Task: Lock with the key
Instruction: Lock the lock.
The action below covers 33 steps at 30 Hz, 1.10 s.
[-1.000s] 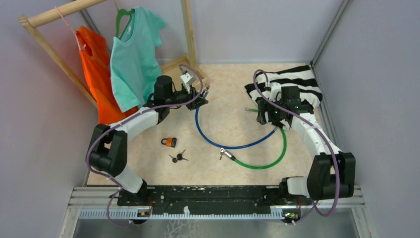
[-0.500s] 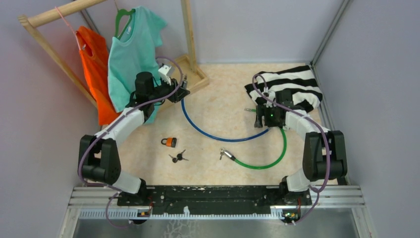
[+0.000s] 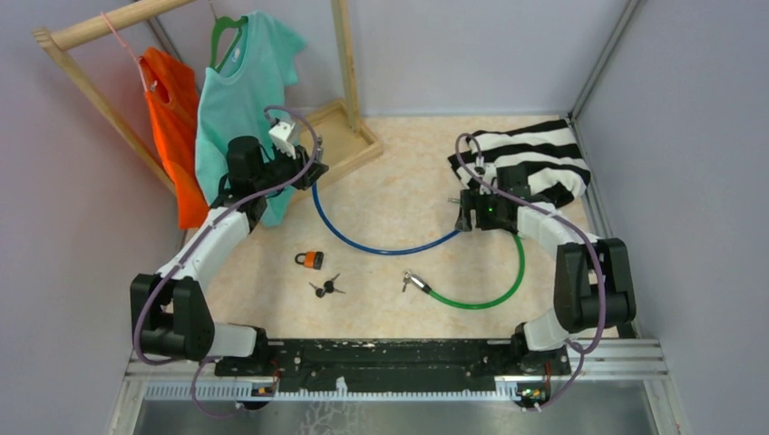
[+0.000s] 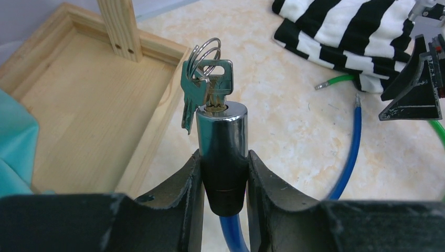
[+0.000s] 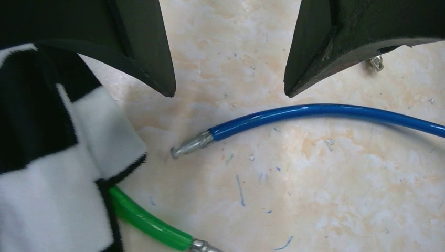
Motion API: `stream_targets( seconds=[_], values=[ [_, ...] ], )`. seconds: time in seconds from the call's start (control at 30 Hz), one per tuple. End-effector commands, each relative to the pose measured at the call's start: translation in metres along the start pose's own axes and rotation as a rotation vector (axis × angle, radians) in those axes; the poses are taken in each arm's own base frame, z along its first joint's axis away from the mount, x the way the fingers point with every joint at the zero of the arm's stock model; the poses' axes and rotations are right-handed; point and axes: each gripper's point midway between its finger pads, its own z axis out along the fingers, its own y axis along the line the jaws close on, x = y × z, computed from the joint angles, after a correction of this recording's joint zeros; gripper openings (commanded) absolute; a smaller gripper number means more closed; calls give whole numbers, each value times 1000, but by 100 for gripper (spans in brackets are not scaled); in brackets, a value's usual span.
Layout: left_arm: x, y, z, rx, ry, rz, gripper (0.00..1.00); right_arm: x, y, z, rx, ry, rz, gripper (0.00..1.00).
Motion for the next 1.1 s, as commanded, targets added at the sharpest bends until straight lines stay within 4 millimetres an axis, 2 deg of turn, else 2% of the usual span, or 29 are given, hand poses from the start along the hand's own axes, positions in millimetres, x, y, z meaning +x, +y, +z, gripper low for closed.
stream_targets(
  seconds=[0.0, 0.33, 0.37, 0.57, 0.8, 0.9, 1.07],
  values=[
    [3, -2, -2, 0, -19, 2, 0, -2, 21, 18, -38, -6, -29, 75],
    [20, -18, -1, 76, 3, 21, 0, 5, 31, 44, -49, 44, 36, 75],
    [22, -21, 0, 89, 4, 27, 0, 11, 30, 51, -46, 63, 39, 75],
    [35, -41, 8, 154, 18, 47, 0, 13, 50, 64, -16, 76, -43, 74],
    [37, -52, 8, 199, 11, 46, 0, 30, 57, 88, 83, 137, -177, 70],
    [39, -55, 8, 209, 12, 46, 0, 35, 60, 98, 106, 169, -204, 67],
    [34, -57, 6, 214, 0, 53, 0, 44, 61, 103, 121, 222, -232, 54]
  ],
)
